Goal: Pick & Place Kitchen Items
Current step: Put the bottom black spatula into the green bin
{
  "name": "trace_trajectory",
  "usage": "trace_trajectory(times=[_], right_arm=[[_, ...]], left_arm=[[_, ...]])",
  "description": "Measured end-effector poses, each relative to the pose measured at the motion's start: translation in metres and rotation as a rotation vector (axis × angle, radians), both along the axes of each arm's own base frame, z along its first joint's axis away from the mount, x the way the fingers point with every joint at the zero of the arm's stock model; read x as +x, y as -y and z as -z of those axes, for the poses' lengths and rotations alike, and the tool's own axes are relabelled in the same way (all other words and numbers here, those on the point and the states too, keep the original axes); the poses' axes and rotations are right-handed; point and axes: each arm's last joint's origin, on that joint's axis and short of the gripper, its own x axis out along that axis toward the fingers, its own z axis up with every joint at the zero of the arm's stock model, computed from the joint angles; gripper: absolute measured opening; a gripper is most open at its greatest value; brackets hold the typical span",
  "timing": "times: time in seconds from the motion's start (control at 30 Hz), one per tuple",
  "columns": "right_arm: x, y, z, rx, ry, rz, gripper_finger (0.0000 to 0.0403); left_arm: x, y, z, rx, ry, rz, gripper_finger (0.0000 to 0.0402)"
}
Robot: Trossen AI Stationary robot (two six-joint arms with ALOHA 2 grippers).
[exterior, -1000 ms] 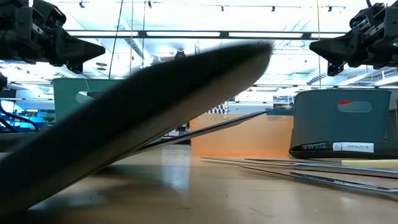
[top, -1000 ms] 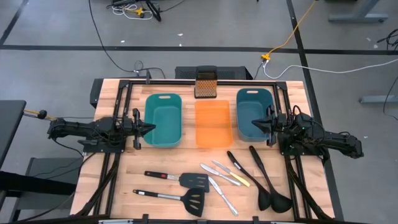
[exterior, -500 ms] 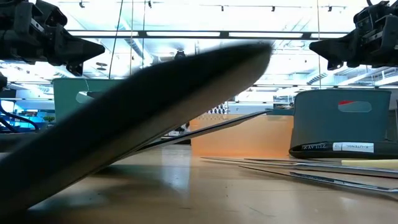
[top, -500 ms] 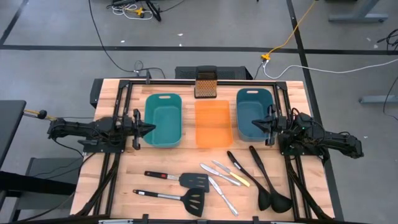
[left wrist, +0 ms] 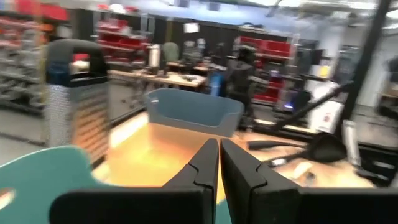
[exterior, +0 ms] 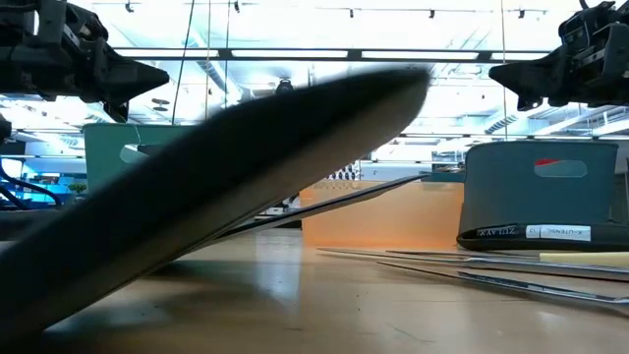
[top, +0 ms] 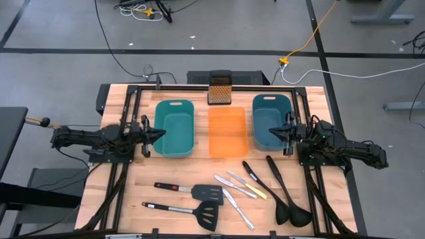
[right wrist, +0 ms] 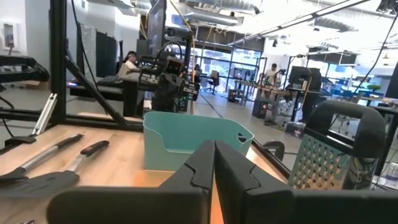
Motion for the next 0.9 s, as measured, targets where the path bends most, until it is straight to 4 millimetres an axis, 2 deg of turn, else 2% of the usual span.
trace_trajectory(times=[0.17,0.3,0.47,0.63,0.77,0.9], right_arm=[[0.0,0.0,-0.001,0.136,0.024,-0.022,0.0022],[0.0,0.0,-0.001,0.267,0.036,-0.04,0.0022],[0.0,0.001,-0.001,0.249,0.041,-0.006,0.0022],[-0.001,0.002,-0.003,0.227,0.058,0.022,0.0022],[-0.001,0.002,-0.003,0.225,0.056,0.021,0.0022],[-0.001,0.002,-0.002,0.223,0.054,0.021,0.0022]], left_arm=[[-0.001,0.004,-0.011,0.089,0.103,0.103,0.0007],[-0.002,0.004,-0.012,0.129,0.11,0.078,0.0005],[0.001,0.004,-0.01,0.086,0.077,0.073,0.0005],[0.01,0.007,-0.02,0.09,0.002,0.073,0.0005],[0.022,0.017,-0.043,0.106,-0.062,0.128,0.0004],[0.038,0.03,-0.071,0.067,-0.233,0.124,0.0014]])
